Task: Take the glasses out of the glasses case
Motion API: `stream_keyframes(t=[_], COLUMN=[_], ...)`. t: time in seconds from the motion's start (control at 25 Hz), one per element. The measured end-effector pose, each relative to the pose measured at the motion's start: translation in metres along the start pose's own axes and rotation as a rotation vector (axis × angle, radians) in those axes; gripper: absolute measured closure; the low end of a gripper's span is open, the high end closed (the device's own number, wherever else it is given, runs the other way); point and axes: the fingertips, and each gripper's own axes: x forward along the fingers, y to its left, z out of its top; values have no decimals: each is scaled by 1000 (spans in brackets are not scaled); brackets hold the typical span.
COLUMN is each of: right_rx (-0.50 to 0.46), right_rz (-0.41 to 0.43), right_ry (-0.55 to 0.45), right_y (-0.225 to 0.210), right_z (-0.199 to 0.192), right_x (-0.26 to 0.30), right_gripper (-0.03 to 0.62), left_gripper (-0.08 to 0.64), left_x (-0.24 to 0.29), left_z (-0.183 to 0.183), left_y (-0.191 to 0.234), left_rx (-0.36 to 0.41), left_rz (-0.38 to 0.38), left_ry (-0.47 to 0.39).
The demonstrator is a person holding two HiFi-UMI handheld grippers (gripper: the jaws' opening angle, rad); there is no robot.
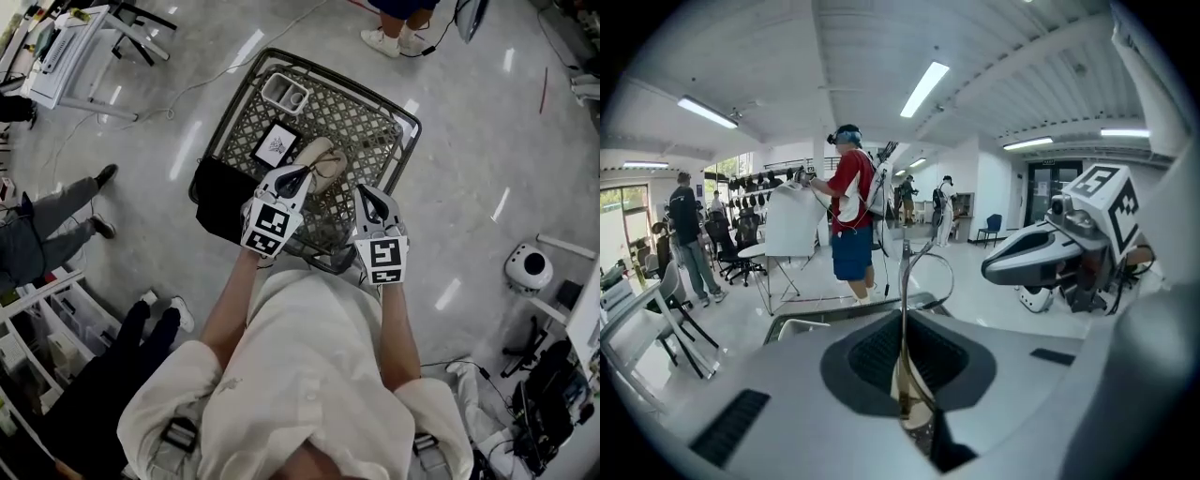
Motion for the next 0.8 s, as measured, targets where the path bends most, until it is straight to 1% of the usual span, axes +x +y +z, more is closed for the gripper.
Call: stream_keyframes(t=[0.24,0.6,0.8], right_rx=[-8,-9,-32], right_rz=[-40,-108,-115], right_ry=[-93,-220,-251], right_y=[0,-7,-2], right_z=[39,88,112], right_x=[-23,-53,-62], right_gripper=[586,588,588], left_gripper=[529,529,529], left_x=[-24,-53,-69], left_z=[34,87,109], left_y=[-5,-11,-9], left_rx=[-19,-3,12], left_rz=[-11,-22,-27], left_ry=[-100,-243,-298])
